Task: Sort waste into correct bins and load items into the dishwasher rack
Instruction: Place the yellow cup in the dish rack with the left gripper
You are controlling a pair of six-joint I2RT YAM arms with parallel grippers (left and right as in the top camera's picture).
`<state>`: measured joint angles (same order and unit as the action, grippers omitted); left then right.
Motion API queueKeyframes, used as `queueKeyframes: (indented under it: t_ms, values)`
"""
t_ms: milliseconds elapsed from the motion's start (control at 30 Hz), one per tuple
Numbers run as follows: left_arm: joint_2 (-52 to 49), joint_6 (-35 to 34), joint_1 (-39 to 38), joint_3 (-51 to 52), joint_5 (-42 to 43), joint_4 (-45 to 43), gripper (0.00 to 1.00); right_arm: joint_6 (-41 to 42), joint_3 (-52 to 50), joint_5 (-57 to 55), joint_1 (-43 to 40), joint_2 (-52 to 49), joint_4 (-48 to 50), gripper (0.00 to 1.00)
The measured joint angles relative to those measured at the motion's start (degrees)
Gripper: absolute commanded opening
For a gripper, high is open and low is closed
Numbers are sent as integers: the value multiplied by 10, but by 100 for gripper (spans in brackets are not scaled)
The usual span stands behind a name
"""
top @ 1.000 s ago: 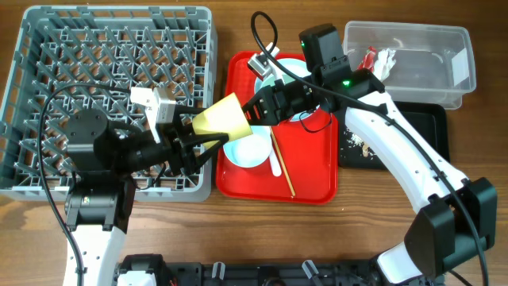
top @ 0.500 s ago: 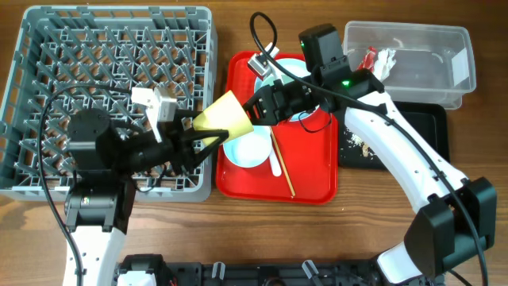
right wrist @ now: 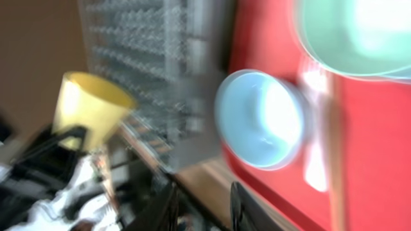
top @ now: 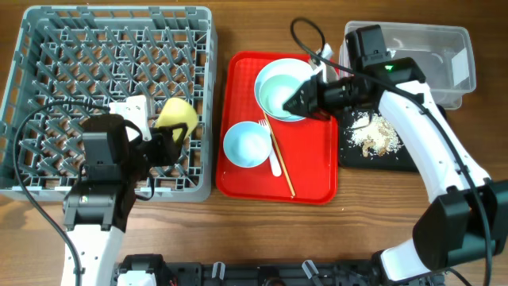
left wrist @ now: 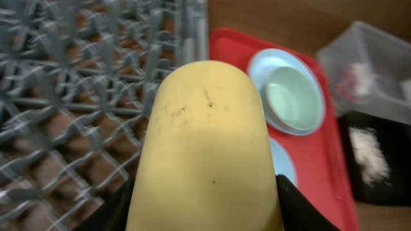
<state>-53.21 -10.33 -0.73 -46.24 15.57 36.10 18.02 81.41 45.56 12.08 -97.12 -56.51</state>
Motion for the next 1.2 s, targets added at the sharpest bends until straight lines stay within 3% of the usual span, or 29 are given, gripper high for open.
queueKeyframes:
  t_ms: [133, 300, 567, 833, 967, 1000, 1067, 1100, 1200]
  values:
    - [-3, 0, 21, -82, -62, 101, 13, -48, 53, -153, -13, 30, -131, 29]
    - [-8, -1, 98, -113, -85, 130, 10, -76, 70, -247, -33, 85, -181, 30]
    - [-110, -3, 138, -113, -93, 125, 20, -83, 70, -283, -58, 91, -189, 32]
    - [-231, -3, 138, -113, -93, 55, 26, -89, 70, -289, -58, 91, -190, 32]
    - [-270, -3, 138, -113, -93, 38, 53, -89, 70, -289, -58, 91, -192, 36]
    - [-282, -3, 138, -113, -93, 37, 71, -89, 70, -289, -58, 91, -193, 41]
    - [-305, -4, 138, -113, -93, 33, 94, -91, 70, -290, -58, 91, -194, 53]
    - [-312, -5, 138, -113, -93, 33, 100, -94, 70, -291, -58, 91, -195, 58]
    - [-319, -8, 138, -113, -93, 33, 100, -94, 70, -290, -58, 91, -198, 72]
